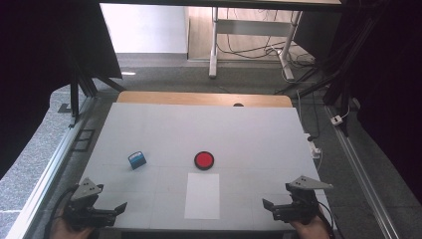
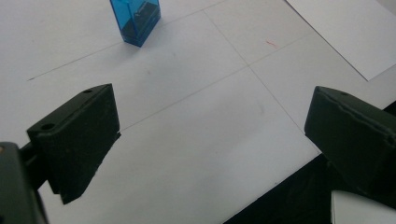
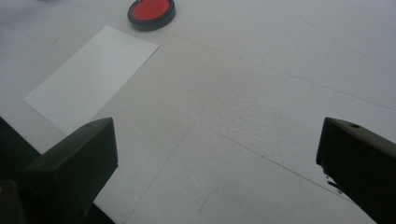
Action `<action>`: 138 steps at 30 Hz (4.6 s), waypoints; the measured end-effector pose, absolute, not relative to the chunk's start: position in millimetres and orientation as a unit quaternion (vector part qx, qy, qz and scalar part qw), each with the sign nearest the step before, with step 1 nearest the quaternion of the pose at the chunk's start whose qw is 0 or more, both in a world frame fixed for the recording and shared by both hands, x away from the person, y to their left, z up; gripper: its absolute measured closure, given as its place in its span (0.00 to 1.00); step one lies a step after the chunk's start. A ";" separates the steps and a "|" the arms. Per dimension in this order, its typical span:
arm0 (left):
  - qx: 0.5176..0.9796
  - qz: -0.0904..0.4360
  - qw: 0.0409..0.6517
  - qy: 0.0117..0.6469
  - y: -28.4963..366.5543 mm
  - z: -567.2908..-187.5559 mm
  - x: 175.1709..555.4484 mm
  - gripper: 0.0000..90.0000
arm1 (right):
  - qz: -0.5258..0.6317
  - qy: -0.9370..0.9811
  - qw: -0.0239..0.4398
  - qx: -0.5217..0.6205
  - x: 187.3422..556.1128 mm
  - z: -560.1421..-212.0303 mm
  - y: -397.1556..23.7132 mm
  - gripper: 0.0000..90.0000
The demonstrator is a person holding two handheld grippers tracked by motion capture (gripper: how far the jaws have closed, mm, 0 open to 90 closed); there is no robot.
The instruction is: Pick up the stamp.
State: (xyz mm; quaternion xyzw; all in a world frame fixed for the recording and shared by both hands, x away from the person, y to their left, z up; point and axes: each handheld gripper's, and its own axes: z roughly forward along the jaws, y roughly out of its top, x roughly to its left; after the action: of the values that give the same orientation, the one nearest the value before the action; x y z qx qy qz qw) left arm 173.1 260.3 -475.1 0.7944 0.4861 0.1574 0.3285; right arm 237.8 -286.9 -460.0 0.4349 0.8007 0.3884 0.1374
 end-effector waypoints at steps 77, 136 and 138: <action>0.780 0.124 0.387 0.476 265.4 -476.5 216.0 0.00 | 0.377 0.836 0.122 0.379 236.0 -461.0 -277.5 0.01; 0.853 0.122 0.300 0.410 264.0 -500.1 343.8 0.18 | 0.371 0.838 0.118 0.381 237.5 -461.8 -276.6 0.01; 0.856 0.122 0.300 0.404 264.9 -499.7 343.2 0.27 | 0.370 0.839 0.118 0.381 237.5 -461.8 -276.4 0.01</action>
State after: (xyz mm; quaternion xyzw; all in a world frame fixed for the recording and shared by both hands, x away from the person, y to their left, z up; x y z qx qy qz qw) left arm 343.2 264.9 -499.7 0.8555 0.4038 0.1220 0.3002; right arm 237.5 -276.4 -461.8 0.3811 0.8388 0.3703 0.1184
